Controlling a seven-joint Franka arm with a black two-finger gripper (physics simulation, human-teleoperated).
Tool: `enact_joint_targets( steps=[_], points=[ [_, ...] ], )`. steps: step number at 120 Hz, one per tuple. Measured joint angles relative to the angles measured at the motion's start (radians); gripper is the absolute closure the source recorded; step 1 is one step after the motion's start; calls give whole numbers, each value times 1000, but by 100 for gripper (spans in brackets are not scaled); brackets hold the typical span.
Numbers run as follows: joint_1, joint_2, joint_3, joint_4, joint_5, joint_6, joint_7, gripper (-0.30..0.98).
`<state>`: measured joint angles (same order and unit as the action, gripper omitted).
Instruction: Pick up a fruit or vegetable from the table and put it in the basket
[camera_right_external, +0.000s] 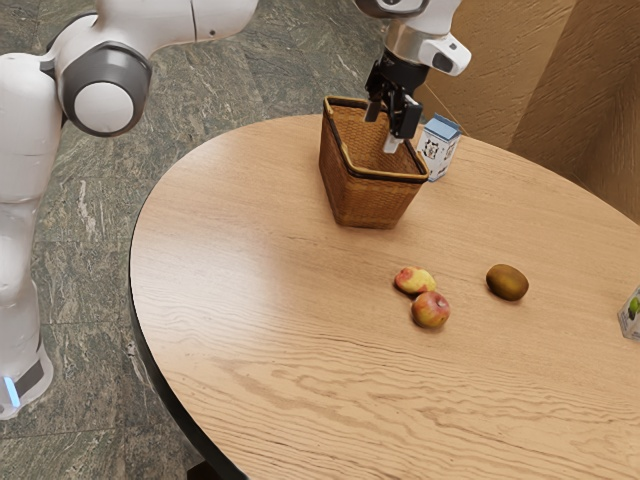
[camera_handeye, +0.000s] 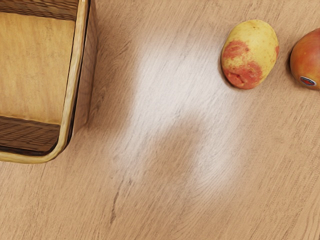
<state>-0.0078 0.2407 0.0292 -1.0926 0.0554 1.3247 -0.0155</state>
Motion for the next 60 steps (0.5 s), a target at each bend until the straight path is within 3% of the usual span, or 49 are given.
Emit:
enact_joint_targets(
  steps=[29, 41, 60],
  points=[
    [0, 7, 0, 5, -1, 2, -2, 0],
    [1, -36, -5, 127, -18, -20, -3, 0],
    [-16, -64, -185, 149, -68, -52, -20, 0]
  ],
)
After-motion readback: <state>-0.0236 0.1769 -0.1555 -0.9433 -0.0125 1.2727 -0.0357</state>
